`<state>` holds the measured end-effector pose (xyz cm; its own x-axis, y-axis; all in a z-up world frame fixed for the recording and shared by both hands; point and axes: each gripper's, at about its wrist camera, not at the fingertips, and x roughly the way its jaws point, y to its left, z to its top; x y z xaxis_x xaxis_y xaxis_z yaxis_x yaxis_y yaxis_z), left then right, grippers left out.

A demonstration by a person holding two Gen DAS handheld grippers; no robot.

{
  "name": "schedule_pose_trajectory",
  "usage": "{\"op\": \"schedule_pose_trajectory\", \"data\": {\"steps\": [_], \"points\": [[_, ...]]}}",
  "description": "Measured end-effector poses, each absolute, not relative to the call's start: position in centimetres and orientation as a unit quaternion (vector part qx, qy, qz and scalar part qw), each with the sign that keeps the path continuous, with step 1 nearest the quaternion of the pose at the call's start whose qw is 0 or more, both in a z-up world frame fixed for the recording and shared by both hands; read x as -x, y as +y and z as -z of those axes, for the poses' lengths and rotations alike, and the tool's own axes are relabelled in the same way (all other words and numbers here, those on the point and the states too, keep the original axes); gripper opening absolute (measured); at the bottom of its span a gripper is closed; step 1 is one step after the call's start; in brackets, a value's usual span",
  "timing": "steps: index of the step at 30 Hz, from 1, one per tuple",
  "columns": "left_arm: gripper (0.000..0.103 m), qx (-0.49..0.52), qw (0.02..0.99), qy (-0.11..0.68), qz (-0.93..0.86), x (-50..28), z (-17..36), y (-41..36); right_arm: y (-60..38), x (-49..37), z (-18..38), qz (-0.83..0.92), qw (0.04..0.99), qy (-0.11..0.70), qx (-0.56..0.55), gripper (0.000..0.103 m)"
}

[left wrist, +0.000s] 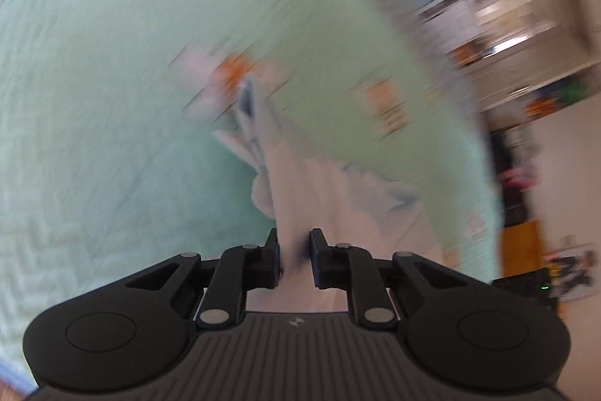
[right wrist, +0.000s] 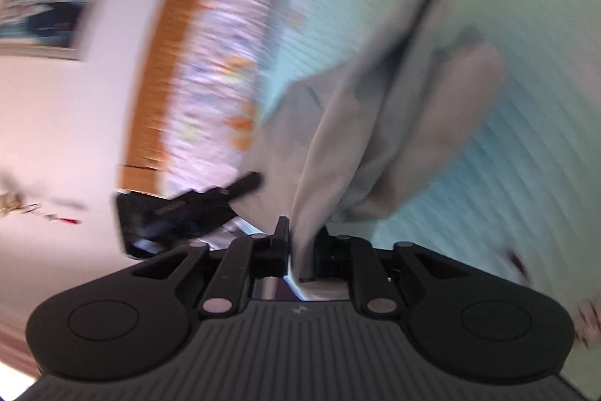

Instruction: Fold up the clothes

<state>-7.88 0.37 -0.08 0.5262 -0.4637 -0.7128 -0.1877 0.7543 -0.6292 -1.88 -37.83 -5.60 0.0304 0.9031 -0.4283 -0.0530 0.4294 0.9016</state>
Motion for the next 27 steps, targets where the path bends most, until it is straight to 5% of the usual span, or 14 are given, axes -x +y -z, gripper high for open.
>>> {"op": "schedule_pose_trajectory", "data": {"steps": [2, 4, 6, 8, 10, 14, 18, 20, 21, 22, 23, 27], "points": [[0.016, 0.328, 0.795, 0.507, 0.060, 8.6, 3.2, 0.5, -38.6, 3.6, 11.3, -0.322, 0.592, 0.637, -0.375, 0.029], [0.022, 0.316, 0.786, 0.530, 0.035, 9.3, 5.9, 0.7, -39.9, 5.3, 14.3, -0.292, 0.573, 0.645, -0.412, 0.028], [0.032, 0.311, 0.801, 0.511, 0.027, 9.9, 4.4, 1.2, -41.4, 6.5, 14.5, -0.290, 0.571, 0.624, -0.447, 0.038], [0.044, 0.301, 0.818, 0.490, 0.013, 10.5, 2.3, 1.4, -42.7, 6.9, 13.2, -0.286, 0.594, 0.604, -0.448, 0.059], [0.046, 0.291, 0.834, 0.469, 0.000, 11.2, 0.3, 1.6, -43.9, 7.1, 10.9, -0.277, 0.637, 0.577, -0.430, 0.062], [0.062, 0.279, 0.828, 0.487, 0.013, 10.6, 1.4, -0.1, -41.4, 6.9, 6.1, -0.322, 0.692, 0.520, -0.383, 0.062], [0.063, 0.268, 0.810, 0.521, 0.038, 9.5, 4.0, -2.4, -37.6, 5.8, 6.2, -0.349, 0.685, 0.516, -0.378, 0.062], [0.055, 0.262, 0.800, 0.537, 0.050, 9.0, 5.3, -3.5, -36.8, 6.2, 9.4, -0.302, 0.674, 0.568, -0.364, 0.061], [0.054, 0.259, 0.795, 0.545, 0.056, 8.7, 6.0, -4.1, -36.5, 6.4, 10.9, -0.278, 0.666, 0.593, -0.357, 0.059], [0.054, 0.257, 0.791, 0.551, 0.060, 8.5, 6.4, -4.6, -36.5, 7.0, 12.4, -0.278, 0.653, 0.607, -0.358, 0.035], [0.054, 0.261, 0.793, 0.548, 0.055, 8.7, 6.0, -4.2, -37.0, 7.4, 12.5, -0.283, 0.655, 0.603, -0.356, 0.027], [0.058, 0.267, 0.805, 0.525, 0.064, 9.1, 4.2, -4.3, -39.9, 6.1, 9.6, -0.299, 0.687, 0.536, -0.389, 0.033]]}}
